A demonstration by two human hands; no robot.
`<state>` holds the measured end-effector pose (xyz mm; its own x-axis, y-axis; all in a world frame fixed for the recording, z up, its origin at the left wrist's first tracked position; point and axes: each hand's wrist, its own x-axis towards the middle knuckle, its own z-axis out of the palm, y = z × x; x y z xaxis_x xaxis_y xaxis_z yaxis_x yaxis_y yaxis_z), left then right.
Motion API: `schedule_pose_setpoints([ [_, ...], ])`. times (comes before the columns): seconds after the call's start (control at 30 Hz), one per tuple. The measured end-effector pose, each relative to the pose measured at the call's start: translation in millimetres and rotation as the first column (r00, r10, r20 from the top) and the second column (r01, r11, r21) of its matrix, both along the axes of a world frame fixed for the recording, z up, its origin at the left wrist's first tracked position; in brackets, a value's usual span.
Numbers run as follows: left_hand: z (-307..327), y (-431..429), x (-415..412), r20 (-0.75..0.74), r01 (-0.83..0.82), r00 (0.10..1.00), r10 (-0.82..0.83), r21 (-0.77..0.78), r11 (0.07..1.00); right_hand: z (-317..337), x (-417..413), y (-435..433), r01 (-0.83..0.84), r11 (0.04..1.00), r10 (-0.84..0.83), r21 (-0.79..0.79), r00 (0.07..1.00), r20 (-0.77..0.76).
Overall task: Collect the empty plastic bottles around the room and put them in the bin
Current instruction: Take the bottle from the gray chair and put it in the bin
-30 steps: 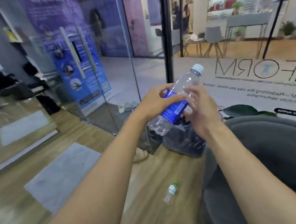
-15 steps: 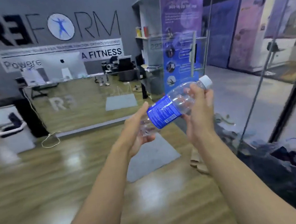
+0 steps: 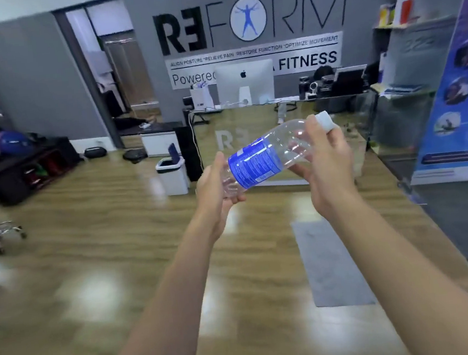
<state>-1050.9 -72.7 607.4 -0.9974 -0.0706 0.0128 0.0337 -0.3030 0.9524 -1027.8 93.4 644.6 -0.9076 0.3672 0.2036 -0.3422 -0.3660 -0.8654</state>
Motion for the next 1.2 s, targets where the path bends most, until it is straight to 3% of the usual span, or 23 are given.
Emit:
schedule_pose_setpoints([
  [0.37,-9,-181,-162,-0.058,-0.35,0.936,0.348,-0.04,0.936,-18,-208,-177,-0.288,0.954,0.287,0.081,0.958,0.03],
  [0.77,9,-371,-382,-0.093,-0.423,0.903,0.42,-0.015,0.906,9,-432,-373,-0.326,0.936,0.329,0.129,0.944,-0.003],
  [1.2,9,-571,-651,-0.103,-0.535,0.842,0.53,-0.032,0.844,3,-730,-579,-0.46,0.88,0.464,0.114,0.886,-0.008],
])
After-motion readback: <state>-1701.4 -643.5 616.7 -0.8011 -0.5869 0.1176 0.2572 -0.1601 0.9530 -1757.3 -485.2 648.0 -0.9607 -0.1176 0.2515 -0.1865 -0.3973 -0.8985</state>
